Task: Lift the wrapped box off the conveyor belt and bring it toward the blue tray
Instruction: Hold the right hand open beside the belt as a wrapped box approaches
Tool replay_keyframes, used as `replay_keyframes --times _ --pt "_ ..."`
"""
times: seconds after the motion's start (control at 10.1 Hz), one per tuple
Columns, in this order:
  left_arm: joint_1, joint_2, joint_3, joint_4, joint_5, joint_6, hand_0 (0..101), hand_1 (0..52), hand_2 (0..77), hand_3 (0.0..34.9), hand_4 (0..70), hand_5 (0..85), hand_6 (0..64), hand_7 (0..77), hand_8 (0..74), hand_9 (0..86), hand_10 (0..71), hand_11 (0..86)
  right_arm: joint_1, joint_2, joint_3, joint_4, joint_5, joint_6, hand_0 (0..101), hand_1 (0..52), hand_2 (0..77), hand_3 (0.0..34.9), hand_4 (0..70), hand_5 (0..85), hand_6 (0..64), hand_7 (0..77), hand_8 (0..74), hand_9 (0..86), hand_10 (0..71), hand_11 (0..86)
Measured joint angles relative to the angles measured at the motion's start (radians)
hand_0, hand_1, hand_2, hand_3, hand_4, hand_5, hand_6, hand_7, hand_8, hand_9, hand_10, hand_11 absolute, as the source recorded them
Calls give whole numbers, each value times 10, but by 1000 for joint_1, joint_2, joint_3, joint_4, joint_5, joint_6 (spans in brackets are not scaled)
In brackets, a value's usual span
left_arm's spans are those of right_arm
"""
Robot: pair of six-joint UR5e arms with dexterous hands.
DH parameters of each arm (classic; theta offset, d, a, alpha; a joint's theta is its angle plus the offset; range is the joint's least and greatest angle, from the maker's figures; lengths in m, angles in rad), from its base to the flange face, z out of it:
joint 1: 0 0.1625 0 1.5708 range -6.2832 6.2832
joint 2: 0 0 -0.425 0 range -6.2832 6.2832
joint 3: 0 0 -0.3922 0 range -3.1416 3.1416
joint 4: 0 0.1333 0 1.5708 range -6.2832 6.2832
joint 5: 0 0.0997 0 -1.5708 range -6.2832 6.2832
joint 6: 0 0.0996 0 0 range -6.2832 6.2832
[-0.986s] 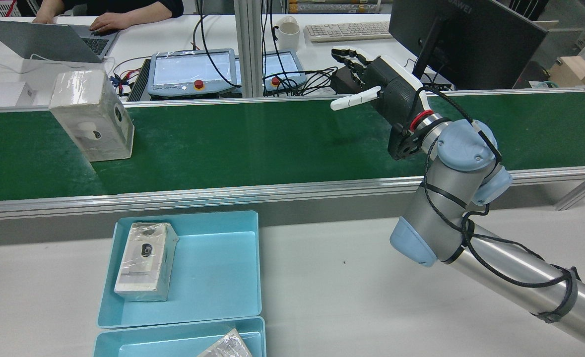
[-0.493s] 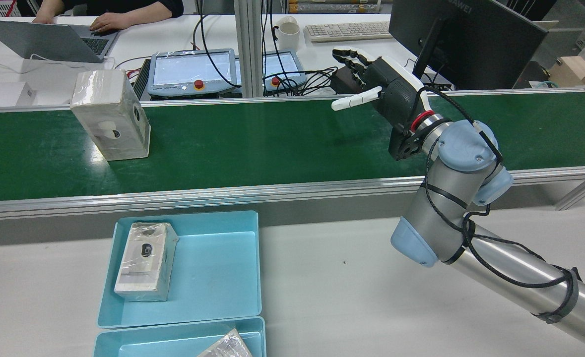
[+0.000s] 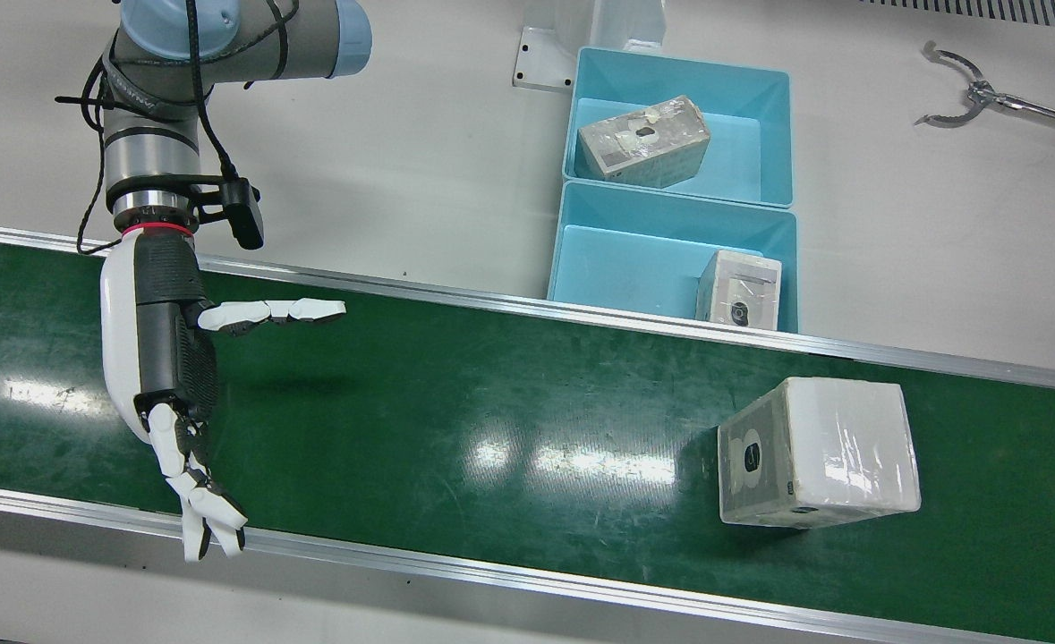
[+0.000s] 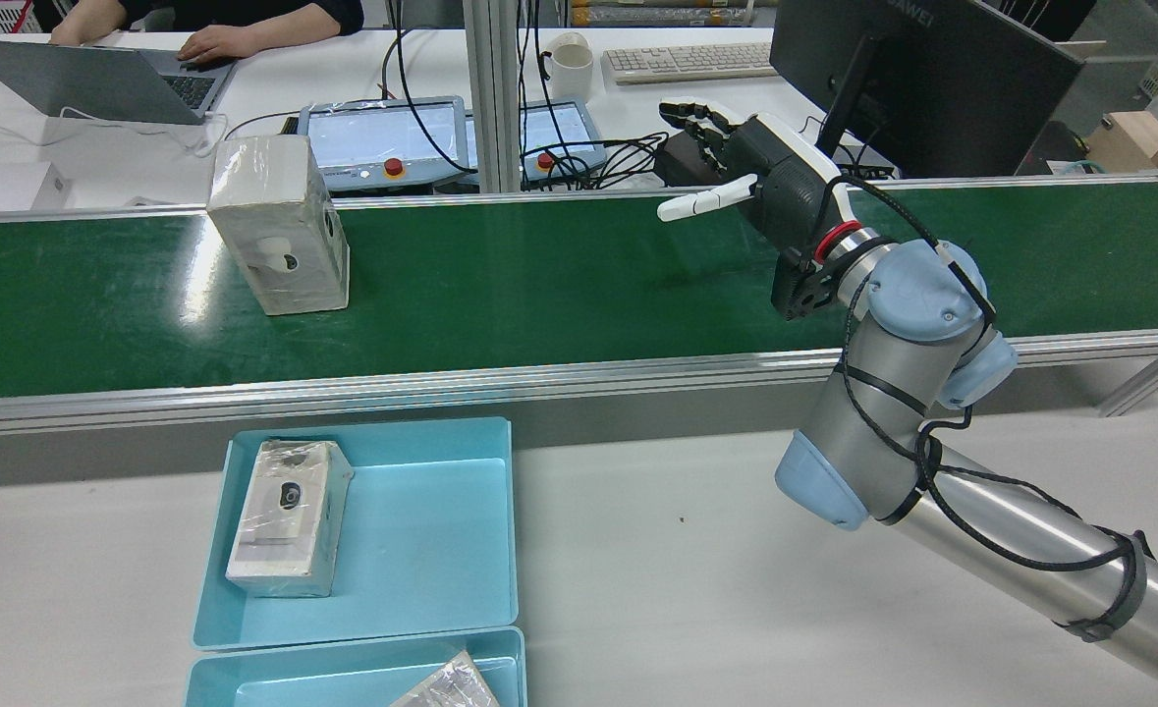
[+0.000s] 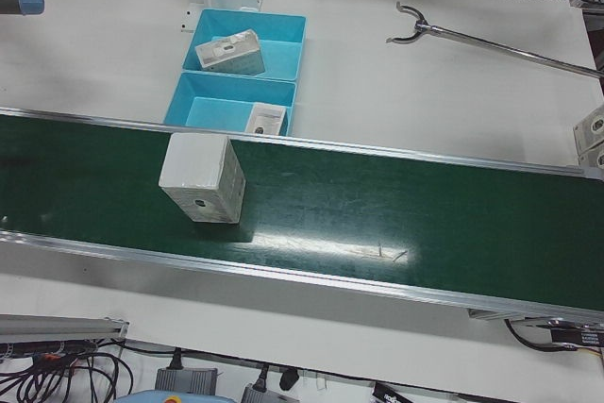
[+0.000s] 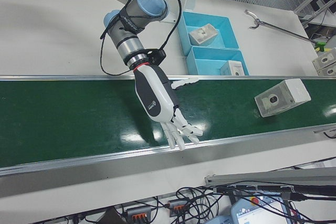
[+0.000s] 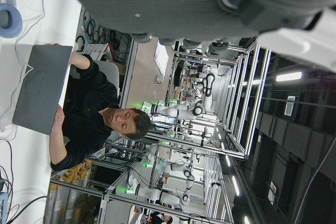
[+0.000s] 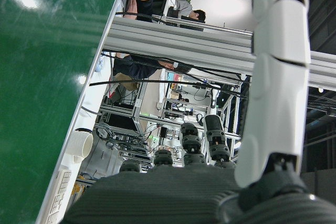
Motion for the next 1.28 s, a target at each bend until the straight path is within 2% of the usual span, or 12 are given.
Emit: replay_keyframes --times 0.59,0.69,0.89,1.28 --pt "0 0 0 0 0 0 0 0 5 0 0 11 0 0 5 5 0 5 -9 4 0 0 -2 -1 473 136 98 70 33 229 49 27 22 27 0 16" --pt "0 0 0 0 0 0 0 0 5 0 0 11 0 5 5 0 5 5 -12 5 1 0 -3 0 471 115 76 82 16 229 27 27 22 27 0 16" --pt "0 0 0 0 0 0 0 0 5 0 0 11 0 5 5 5 5 5 -14 4 1 0 -4 0 473 115 60 80 16 224 38 27 22 22 0 16" --pt "0 0 0 0 0 0 0 0 5 0 0 11 0 5 5 5 5 5 -22 11 2 0 -4 -8 473 142 82 85 33 235 33 27 22 16 0 16"
